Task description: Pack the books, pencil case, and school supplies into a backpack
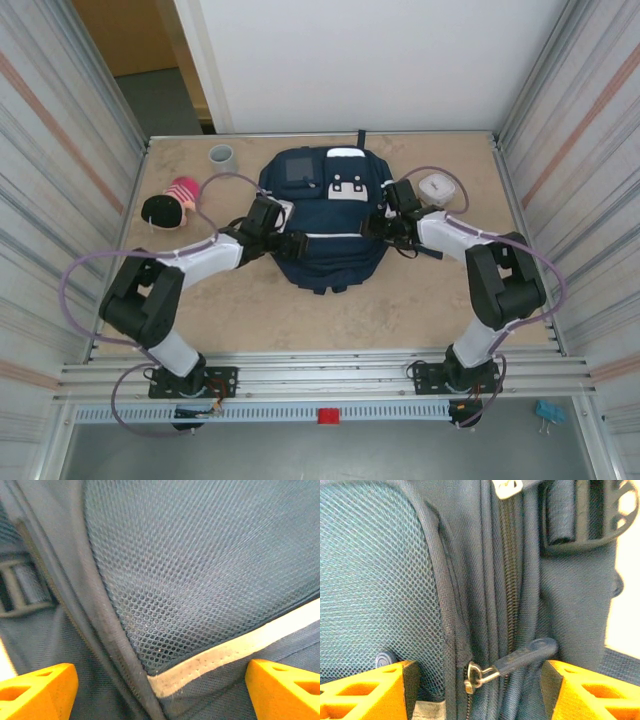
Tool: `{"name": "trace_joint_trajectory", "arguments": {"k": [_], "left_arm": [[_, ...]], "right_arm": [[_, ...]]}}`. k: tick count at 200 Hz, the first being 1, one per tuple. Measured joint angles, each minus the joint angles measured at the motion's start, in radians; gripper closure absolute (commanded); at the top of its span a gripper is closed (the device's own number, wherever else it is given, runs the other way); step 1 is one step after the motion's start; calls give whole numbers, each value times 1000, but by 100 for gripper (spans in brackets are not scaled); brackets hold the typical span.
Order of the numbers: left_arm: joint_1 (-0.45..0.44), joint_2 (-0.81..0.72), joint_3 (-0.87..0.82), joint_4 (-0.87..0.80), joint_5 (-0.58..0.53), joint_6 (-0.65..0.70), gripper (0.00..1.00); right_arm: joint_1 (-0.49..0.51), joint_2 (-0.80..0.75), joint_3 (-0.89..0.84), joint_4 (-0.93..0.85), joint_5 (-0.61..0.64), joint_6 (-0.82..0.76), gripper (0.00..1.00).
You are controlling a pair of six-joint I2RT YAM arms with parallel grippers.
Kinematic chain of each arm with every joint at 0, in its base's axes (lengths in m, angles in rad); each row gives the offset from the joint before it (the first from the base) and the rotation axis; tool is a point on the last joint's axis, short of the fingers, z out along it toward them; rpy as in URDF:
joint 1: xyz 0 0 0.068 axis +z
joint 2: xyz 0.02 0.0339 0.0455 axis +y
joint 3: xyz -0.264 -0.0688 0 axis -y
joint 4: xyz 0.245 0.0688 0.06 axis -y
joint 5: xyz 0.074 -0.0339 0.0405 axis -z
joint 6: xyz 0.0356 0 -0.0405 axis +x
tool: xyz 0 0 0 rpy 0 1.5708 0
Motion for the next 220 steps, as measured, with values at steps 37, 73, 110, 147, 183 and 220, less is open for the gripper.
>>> {"name": "trace_joint_trajectory", "arguments": {"k": [37, 73, 110, 147, 183, 220], "left_arm": [[23, -298, 21, -38, -92, 81, 2], [92, -608, -42, 103, -213, 220, 1], [208, -763, -351, 315, -242, 319, 1], [289, -695, -596, 449, -242, 327, 1], [324, -503, -681, 663, -237, 321, 1], [327, -228, -685, 943, -219, 334, 1]], "right_arm": [[-89, -237, 61, -154, 6, -77, 1], [-237, -534, 32, -115, 52, -158, 1], [-326, -753, -251, 82, 78, -246, 1], [-425, -733, -476, 214, 65, -304, 1], [-459, -618, -661, 478, 18, -383, 1], [-457, -439, -741, 738, -6, -443, 1]]}}
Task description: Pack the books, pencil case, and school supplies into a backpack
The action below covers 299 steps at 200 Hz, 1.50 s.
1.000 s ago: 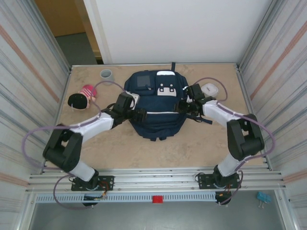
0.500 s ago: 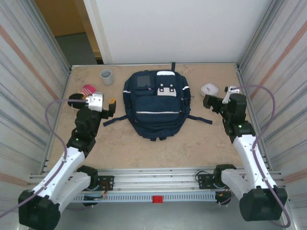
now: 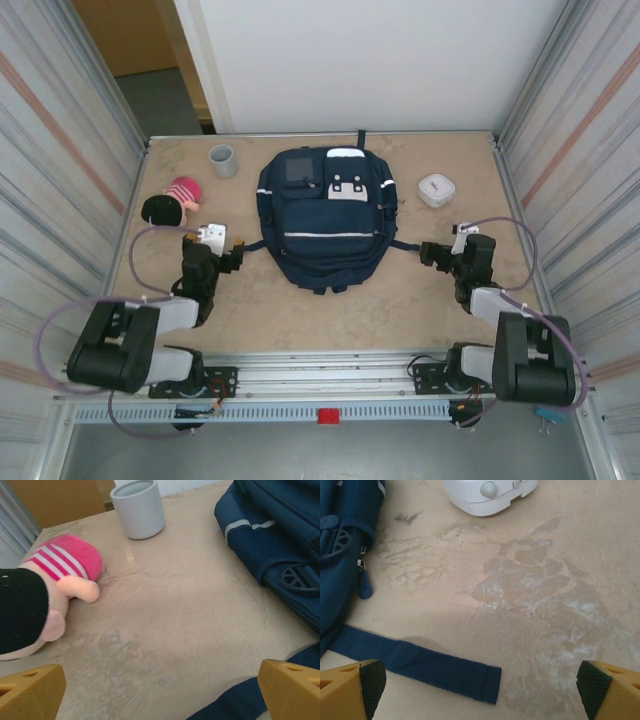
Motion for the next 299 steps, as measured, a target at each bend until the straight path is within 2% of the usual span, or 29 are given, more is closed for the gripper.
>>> {"name": "trace_joint_trajectory", "arguments": {"k": [27, 59, 81, 115, 134, 299], "left_arm": [[43, 190, 2, 188, 8, -6, 1], [119, 186, 107, 56, 29, -68, 1], [166, 170, 156, 44, 43, -106, 1], [152, 168, 160, -7, 53, -117, 1], [151, 168, 160, -21, 55, -119, 1], [151, 168, 160, -34, 61, -125, 1]], "right_arm": [[0, 70, 23, 111, 0, -18, 1], [0, 78, 36, 171, -5, -31, 1], [-2, 90, 36, 203, -7, -22, 1], [33, 253, 37, 375, 26, -12, 1], [44, 319, 63, 348, 23, -11, 1], [33, 323, 94, 349, 35, -11, 1]]}}
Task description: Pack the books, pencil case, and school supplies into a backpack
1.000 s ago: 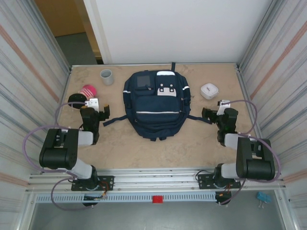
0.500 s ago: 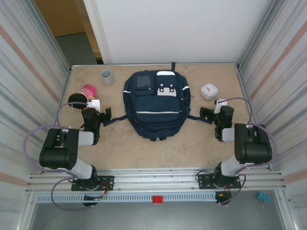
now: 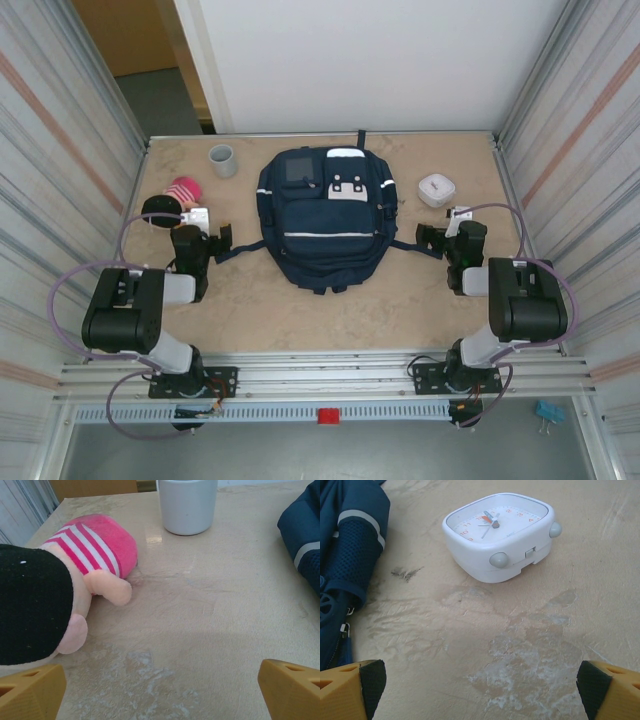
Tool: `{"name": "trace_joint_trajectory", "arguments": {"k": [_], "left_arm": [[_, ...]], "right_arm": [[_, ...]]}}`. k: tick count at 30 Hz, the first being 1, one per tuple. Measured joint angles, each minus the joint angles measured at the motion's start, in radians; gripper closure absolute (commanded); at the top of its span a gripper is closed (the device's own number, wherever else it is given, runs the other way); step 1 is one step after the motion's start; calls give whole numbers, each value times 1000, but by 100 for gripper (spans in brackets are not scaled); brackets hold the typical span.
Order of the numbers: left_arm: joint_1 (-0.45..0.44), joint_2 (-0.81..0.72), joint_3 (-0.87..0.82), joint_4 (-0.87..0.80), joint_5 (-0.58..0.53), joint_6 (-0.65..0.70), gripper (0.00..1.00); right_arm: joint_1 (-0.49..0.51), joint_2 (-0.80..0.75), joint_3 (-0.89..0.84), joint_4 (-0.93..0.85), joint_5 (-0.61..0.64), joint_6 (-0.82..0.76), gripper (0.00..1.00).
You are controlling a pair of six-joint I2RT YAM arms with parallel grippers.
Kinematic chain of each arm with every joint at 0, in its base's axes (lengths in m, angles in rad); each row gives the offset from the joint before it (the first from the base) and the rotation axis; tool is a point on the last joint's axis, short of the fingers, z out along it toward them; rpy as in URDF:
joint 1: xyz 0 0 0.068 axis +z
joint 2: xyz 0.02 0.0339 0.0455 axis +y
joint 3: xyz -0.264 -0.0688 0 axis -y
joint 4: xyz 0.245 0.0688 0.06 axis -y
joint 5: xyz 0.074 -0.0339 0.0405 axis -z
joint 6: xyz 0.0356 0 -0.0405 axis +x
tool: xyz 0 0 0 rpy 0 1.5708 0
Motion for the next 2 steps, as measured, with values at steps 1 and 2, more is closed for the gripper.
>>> {"name": "trace_joint_trajectory", "arguments": {"k": [1, 2], "left_arm": [[0, 0, 0, 0, 4, 0, 1], [0, 0, 0, 0, 9, 0, 1]], "right_arm": [[0, 0, 0, 0, 0, 0, 1], [0, 0, 0, 0, 0, 0, 1]]}}
